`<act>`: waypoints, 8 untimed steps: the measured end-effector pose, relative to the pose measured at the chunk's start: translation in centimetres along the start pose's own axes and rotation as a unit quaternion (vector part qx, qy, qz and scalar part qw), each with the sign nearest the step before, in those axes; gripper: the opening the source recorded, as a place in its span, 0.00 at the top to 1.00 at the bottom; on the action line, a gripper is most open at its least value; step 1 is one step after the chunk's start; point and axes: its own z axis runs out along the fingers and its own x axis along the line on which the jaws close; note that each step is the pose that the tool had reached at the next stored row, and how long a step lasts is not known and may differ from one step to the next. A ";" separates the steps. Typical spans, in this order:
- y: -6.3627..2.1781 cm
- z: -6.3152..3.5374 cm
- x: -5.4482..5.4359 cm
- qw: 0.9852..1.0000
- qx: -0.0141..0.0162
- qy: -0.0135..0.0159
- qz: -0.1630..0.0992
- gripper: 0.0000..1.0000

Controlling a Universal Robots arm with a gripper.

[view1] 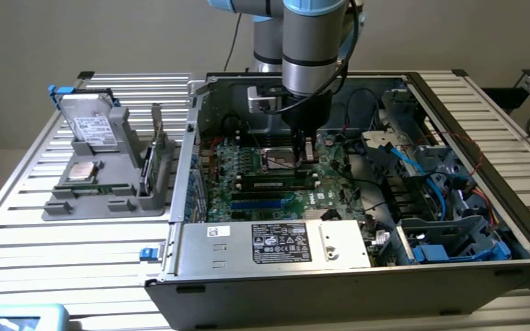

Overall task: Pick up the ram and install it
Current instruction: 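Press down the ram until it locks into place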

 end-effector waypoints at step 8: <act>0.00 0.04 0.0 1.000 0.000 0.000 0.003 0.89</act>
